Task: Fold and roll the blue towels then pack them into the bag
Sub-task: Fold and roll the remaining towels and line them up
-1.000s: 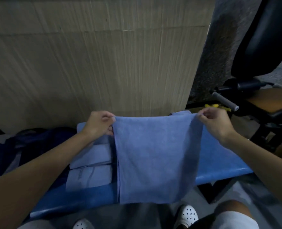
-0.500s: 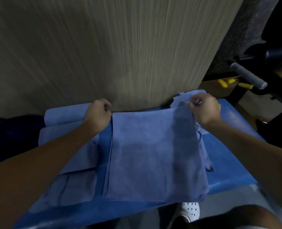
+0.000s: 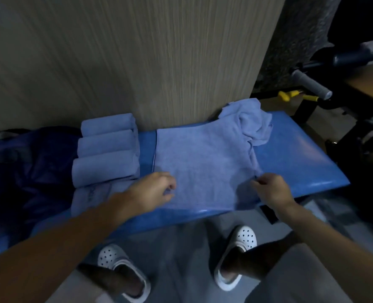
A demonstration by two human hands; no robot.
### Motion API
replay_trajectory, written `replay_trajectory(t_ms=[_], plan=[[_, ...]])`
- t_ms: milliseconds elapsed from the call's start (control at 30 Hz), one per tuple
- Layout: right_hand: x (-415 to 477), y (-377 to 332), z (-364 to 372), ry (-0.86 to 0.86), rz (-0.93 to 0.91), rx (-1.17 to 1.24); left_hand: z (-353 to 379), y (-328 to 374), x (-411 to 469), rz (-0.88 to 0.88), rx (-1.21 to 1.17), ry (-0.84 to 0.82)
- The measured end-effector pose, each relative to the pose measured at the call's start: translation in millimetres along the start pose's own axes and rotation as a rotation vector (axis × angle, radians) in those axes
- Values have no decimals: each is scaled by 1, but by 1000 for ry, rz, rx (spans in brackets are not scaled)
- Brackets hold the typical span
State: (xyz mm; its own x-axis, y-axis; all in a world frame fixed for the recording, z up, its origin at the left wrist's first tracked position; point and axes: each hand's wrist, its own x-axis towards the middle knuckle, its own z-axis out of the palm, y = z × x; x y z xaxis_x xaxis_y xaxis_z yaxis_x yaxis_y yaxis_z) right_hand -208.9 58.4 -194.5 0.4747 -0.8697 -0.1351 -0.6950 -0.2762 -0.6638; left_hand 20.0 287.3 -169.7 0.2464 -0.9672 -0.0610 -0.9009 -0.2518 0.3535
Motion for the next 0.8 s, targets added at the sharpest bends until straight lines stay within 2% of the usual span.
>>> replay_trajectory(t_ms=[100, 367, 500, 633, 800], plan=[[-17, 9, 0, 24, 1, -57, 11, 5, -10, -32, 121, -107], [-20, 7, 5, -14, 122, -31, 11, 3, -10, -72, 396, -196], [-20, 8, 9, -27, 183, 70, 12, -5, -16, -44, 396, -133], [-19, 6, 9, 29, 189, 242, 1, -4, -21, 23, 424, -9], [-19, -6, 5, 145, 124, 548, -22, 8, -28, 72, 599, 102]])
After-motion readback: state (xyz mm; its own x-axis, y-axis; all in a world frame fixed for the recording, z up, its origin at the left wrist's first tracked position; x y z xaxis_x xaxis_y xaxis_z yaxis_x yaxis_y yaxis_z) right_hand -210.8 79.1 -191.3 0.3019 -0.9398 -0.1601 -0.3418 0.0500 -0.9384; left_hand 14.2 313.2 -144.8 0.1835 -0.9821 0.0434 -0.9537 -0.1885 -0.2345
